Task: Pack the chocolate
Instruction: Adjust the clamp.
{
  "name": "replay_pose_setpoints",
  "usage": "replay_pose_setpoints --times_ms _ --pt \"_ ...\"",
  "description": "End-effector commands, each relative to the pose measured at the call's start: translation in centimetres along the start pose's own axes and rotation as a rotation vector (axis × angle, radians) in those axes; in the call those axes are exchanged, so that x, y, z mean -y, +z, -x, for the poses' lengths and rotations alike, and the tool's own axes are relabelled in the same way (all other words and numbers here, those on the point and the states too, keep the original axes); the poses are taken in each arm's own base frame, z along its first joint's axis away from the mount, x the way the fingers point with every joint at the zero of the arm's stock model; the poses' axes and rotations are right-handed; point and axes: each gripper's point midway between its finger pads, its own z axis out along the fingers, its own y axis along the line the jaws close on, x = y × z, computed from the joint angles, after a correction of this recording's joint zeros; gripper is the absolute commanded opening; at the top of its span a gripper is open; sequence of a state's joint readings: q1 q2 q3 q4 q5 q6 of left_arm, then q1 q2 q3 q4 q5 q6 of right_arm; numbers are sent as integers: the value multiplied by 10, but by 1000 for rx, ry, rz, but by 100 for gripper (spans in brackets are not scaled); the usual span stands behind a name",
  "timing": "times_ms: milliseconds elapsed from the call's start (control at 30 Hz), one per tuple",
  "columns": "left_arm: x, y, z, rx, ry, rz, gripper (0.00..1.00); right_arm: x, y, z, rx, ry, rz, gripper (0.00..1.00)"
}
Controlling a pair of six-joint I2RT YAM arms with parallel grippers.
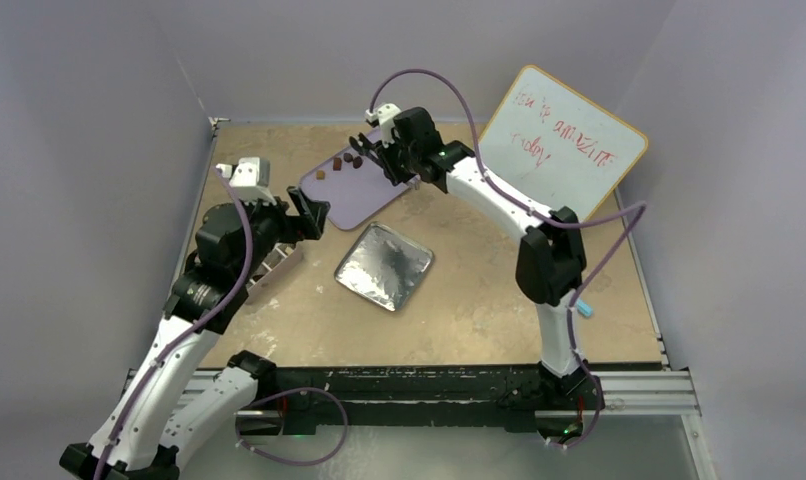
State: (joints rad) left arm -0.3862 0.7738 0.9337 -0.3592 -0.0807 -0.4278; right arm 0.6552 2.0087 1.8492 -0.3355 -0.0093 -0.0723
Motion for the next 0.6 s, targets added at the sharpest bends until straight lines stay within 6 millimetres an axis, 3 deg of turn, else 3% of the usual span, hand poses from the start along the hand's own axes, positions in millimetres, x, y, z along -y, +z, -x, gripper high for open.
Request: replay_pose_setpoints --times_ms 0,133,300,567 --pt "-7 -9 -31 -75 99 -32 87 38 17 -12 -109 -46 -82 35" --pt "-15 -16 -44 -89 132 -24 87 66 34 -16 -152 -44 -110 39" --pt "-16 -22 -42 -63 137 -30 87 90 50 -27 -192 -31 -129 39" --pt "-20 -29 -35 -23 148 -8 87 92 71 -35 -172 -17 -96 41"
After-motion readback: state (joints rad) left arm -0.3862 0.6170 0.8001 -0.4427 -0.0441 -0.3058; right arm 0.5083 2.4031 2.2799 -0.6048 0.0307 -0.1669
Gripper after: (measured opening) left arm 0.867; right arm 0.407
